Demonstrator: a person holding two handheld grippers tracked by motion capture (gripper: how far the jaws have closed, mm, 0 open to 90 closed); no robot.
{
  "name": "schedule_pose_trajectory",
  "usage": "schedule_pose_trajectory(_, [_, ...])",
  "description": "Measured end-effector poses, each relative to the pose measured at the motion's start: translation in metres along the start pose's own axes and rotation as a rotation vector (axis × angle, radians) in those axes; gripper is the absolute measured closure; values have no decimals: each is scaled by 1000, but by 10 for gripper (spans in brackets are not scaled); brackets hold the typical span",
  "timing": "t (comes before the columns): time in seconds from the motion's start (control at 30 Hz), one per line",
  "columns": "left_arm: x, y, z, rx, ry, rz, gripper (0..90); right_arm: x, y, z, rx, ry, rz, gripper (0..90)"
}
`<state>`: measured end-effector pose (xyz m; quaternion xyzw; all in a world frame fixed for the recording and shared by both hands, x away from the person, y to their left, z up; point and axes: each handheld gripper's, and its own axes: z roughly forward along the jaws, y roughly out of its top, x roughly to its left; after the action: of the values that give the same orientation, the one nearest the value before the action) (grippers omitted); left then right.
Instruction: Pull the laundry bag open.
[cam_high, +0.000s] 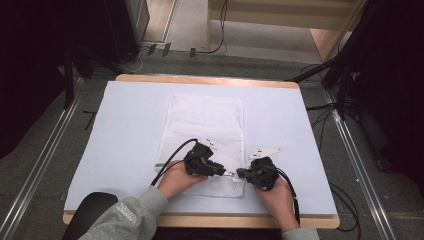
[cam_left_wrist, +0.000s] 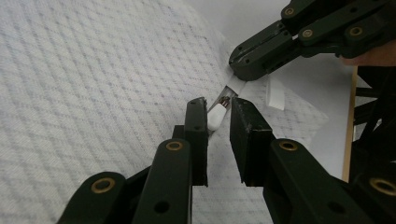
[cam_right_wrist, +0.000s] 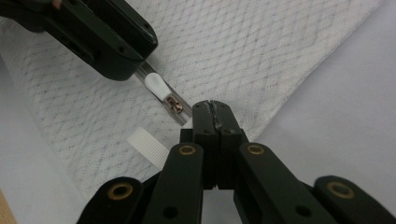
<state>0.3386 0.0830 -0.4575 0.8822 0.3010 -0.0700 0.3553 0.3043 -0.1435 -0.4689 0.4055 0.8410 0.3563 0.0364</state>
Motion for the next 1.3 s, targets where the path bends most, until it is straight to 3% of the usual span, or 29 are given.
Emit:
schedule_pose_trajectory(0.6, [-6,-1,13,17,-26,15,794,-1,0,0,-2,8,7,900])
schedule_pose_trajectory(0.9, [-7,0,20,-4,-35,21,852,0,0,0,-1,4,7,900])
schedule_pose_trajectory(1.13, [-2,2,21,-2,-68,-4,868,1,0,0,-2,-1,-1,900])
schedule_pose_trajectory(1.3, [-4,2,21,-5,-53,13,867,1,0,1,-3,-3,-5,900])
